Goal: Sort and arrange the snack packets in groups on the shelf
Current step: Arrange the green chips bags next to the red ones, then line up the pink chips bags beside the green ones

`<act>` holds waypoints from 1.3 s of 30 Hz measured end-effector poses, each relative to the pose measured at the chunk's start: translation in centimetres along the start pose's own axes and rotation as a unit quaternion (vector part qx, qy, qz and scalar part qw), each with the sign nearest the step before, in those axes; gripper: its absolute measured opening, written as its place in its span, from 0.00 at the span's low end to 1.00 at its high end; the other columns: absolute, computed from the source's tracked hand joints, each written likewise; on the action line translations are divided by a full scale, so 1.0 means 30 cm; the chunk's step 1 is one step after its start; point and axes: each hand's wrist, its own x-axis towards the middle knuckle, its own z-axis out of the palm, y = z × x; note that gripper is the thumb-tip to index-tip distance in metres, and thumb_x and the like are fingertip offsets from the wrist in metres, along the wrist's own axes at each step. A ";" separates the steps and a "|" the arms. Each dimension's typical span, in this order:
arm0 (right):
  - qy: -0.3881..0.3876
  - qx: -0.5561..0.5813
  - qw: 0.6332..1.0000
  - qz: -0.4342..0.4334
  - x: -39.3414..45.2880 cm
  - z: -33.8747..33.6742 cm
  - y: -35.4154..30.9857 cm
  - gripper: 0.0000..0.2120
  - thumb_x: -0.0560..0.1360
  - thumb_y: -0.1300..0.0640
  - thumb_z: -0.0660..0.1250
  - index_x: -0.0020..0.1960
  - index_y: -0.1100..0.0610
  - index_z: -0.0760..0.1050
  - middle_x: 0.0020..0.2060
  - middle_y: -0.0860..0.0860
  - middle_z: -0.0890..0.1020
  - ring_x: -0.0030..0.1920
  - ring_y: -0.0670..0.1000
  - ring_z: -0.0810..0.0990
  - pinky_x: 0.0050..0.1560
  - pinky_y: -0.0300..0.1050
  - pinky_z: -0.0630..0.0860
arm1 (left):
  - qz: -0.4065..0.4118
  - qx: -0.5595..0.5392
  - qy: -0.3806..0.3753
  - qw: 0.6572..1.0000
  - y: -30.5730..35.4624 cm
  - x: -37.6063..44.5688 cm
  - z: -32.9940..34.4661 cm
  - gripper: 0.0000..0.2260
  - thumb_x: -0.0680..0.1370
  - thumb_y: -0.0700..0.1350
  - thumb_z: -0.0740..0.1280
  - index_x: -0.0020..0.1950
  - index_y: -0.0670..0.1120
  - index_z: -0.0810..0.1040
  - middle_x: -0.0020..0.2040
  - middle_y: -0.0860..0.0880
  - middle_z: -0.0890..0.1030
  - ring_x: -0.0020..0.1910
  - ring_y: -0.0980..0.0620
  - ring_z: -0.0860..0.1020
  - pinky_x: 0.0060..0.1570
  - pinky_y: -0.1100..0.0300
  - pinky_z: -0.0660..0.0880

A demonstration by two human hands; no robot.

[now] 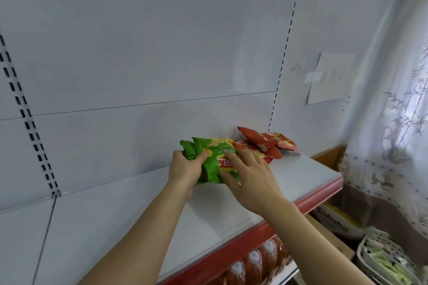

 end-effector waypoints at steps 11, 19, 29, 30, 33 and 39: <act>-0.063 -0.043 0.991 -0.114 0.175 0.092 0.162 0.38 0.76 0.33 0.37 0.77 0.49 0.63 0.77 0.53 0.66 0.79 0.59 0.54 0.79 0.59 0.48 | 0.035 0.396 0.071 0.915 -0.007 0.077 0.101 0.21 0.80 0.66 0.62 0.44 0.48 0.74 0.51 0.43 0.84 0.52 0.41 0.81 0.47 0.54 0.74; -0.115 -0.017 0.979 -0.168 0.204 0.099 0.201 0.35 0.79 0.33 0.37 0.81 0.49 0.53 0.80 0.53 0.57 0.81 0.57 0.46 0.78 0.62 0.43 | 0.016 0.341 0.134 0.930 0.013 -0.029 0.110 0.33 0.78 0.67 0.64 0.71 0.42 0.72 0.65 0.44 0.78 0.60 0.45 0.78 0.52 0.56 0.71; -0.036 0.029 0.981 -0.190 0.189 0.029 0.157 0.31 0.80 0.35 0.45 0.77 0.50 0.63 0.77 0.54 0.65 0.79 0.58 0.56 0.77 0.59 0.54 | 0.108 0.420 0.204 0.878 0.018 -0.205 0.062 0.29 0.83 0.59 0.62 0.80 0.47 0.64 0.77 0.45 0.68 0.74 0.45 0.70 0.67 0.52 0.69; -0.032 0.038 0.979 -0.196 0.187 0.021 0.136 0.30 0.81 0.36 0.47 0.77 0.50 0.63 0.77 0.54 0.65 0.79 0.58 0.56 0.77 0.59 0.55 | 0.119 0.433 0.212 0.868 0.020 -0.228 0.048 0.29 0.83 0.59 0.61 0.80 0.47 0.63 0.77 0.45 0.68 0.74 0.45 0.69 0.68 0.52 0.69; -0.019 0.061 0.975 -0.212 0.155 0.004 0.043 0.33 0.80 0.36 0.45 0.76 0.53 0.65 0.76 0.55 0.67 0.78 0.59 0.59 0.77 0.59 0.58 | 0.137 0.475 0.243 0.834 0.024 -0.299 -0.027 0.28 0.83 0.57 0.62 0.80 0.46 0.64 0.76 0.46 0.69 0.74 0.45 0.67 0.69 0.51 0.67; -0.009 0.097 0.959 -0.267 0.043 -0.027 -0.217 0.37 0.78 0.34 0.42 0.77 0.54 0.66 0.75 0.57 0.68 0.78 0.60 0.60 0.76 0.60 0.59 | 0.151 0.507 0.307 0.791 0.040 -0.466 -0.283 0.27 0.83 0.56 0.62 0.79 0.45 0.65 0.76 0.44 0.70 0.75 0.43 0.66 0.73 0.47 0.66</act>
